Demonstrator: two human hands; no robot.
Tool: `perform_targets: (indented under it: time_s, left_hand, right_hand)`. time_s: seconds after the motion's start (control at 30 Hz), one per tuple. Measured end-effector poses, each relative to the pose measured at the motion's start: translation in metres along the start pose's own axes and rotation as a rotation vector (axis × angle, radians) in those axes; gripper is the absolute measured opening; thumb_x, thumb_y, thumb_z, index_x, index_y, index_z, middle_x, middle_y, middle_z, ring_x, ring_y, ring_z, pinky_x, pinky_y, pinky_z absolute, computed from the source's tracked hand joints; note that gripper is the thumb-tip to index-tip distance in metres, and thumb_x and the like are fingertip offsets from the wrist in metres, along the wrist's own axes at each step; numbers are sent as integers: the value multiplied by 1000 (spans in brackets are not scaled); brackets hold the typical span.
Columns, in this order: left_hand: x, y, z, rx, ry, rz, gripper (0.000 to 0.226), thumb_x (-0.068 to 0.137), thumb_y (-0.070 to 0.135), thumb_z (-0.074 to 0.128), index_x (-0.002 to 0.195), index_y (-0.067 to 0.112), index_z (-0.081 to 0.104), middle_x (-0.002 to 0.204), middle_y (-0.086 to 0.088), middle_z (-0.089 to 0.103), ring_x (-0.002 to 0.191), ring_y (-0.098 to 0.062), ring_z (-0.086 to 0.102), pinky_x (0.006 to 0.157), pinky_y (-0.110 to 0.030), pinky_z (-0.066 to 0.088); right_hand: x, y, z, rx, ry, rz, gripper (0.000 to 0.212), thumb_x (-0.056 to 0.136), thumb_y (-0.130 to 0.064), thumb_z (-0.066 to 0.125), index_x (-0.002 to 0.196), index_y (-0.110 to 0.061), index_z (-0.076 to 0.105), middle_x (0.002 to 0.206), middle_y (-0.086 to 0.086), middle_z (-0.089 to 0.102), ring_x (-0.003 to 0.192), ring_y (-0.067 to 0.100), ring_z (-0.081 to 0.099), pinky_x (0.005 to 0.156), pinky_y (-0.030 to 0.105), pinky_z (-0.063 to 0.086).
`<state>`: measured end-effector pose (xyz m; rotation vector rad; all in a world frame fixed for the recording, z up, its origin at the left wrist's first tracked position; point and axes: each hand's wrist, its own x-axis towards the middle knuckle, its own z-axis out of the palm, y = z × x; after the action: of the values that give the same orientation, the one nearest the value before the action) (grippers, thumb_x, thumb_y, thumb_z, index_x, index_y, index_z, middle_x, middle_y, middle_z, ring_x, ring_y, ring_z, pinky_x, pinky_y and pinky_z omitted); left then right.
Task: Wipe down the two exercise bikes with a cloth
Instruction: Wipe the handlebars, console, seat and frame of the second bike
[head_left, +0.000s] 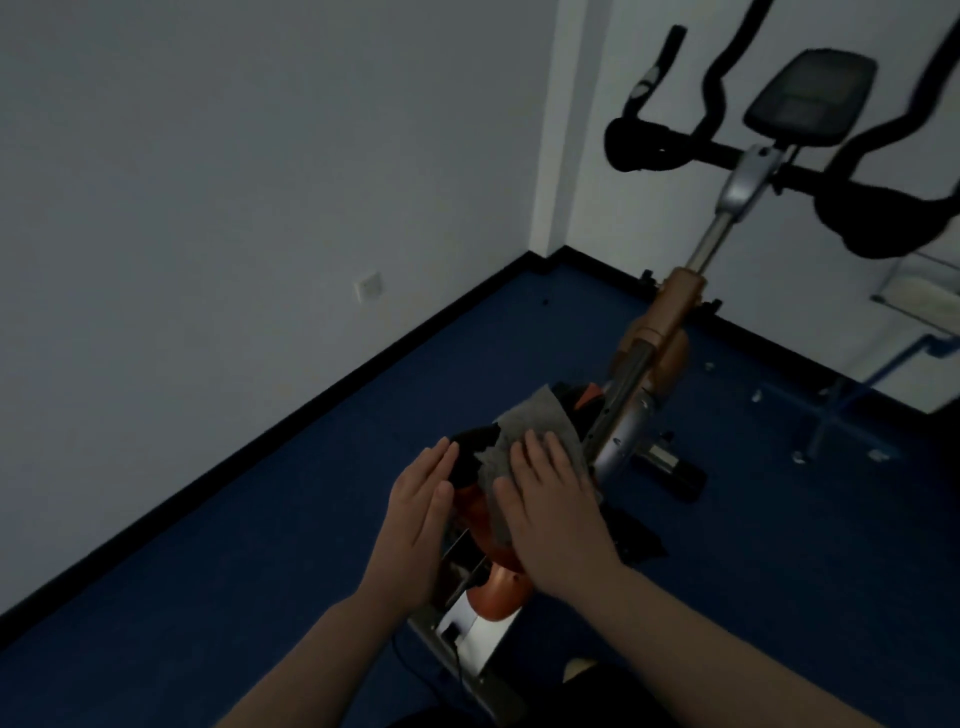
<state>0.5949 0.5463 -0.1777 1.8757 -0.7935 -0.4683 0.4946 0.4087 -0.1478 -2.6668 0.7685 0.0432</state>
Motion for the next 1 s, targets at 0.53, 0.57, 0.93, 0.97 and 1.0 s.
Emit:
perform_targets:
  time_s: [0.53, 0.57, 0.93, 0.97, 1.0]
  left_hand:
    - [18, 1, -20, 290, -73, 159, 42, 103, 31, 36, 142, 21, 47, 147, 6, 43, 136, -12, 35, 115, -40, 30]
    - [22, 3, -20, 301, -47, 168, 39, 103, 30, 37, 138, 20, 52, 142, 3, 49, 131, -14, 41, 111, -42, 35]
    - [59, 12, 1, 362, -235, 208, 47, 106, 27, 28, 148, 9, 37, 157, -7, 32, 148, -22, 21, 119, -27, 8]
    - [60, 11, 2, 359, -236, 186, 48, 106, 30, 28, 148, 10, 37, 157, -6, 32, 148, -21, 22, 120, -28, 9]
    - [62, 10, 4, 362, -234, 154, 48, 105, 33, 27, 148, 14, 37, 157, -3, 33, 147, -19, 22, 121, -31, 11]
  right_hand:
    - [-16, -36, 24, 294, 191, 465, 57, 103, -49, 21, 155, -33, 3, 164, 4, -7, 149, 25, -3, 121, 41, 14]
    - [-25, -40, 32, 211, 210, 423, 59, 103, -50, 19, 155, -33, -2, 163, 6, -10, 149, 26, -5, 121, 41, 11]
    - [-18, -40, 23, 364, 186, 564, 65, 102, -51, 21, 154, -27, -11, 162, 4, 6, 141, 30, 21, 110, 43, 34]
    - [-26, -43, 28, 294, 185, 510, 65, 102, -51, 20, 153, -28, -13, 163, 2, -1, 144, 28, 15, 111, 41, 31]
    - [-32, -42, 31, 267, 180, 471, 65, 102, -51, 19, 153, -29, -15, 163, 0, -6, 145, 27, 11, 112, 40, 30]
